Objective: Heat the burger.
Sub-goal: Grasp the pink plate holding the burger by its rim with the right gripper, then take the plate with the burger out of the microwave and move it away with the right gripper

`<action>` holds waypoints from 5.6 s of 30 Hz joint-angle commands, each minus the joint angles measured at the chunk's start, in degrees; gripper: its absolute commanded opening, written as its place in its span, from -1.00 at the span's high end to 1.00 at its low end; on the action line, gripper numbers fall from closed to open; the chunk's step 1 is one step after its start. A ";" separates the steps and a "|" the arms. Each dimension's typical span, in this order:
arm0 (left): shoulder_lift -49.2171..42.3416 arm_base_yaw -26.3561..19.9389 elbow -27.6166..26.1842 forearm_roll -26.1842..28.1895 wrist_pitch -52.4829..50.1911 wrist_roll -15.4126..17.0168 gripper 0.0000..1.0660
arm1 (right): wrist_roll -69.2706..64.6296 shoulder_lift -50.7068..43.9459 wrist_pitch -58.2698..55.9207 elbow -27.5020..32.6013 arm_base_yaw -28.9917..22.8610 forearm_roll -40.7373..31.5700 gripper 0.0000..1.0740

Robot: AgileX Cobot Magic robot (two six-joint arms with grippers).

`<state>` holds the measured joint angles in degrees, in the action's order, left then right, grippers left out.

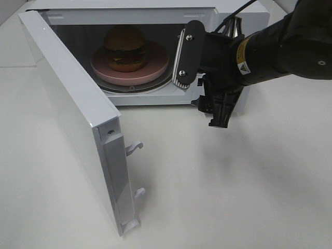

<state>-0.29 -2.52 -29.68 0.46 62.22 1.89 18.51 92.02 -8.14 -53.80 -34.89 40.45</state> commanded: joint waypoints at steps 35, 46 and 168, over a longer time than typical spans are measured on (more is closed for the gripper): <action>-0.11 -0.17 0.17 0.06 -0.97 0.00 -0.88 | 64.74 11.34 -1.43 -12.78 1.95 -55.63 -0.42; -0.11 -0.17 0.17 0.06 -0.97 0.00 -0.88 | 77.64 14.32 8.82 -12.95 2.41 -70.19 -0.43; -0.11 -0.17 0.17 0.06 -0.97 0.00 -0.88 | 65.55 39.13 -23.95 -44.29 1.26 -61.02 1.00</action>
<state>-0.29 -2.52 -29.68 0.46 62.22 1.89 84.05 131.21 -28.88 -98.55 -33.29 -21.94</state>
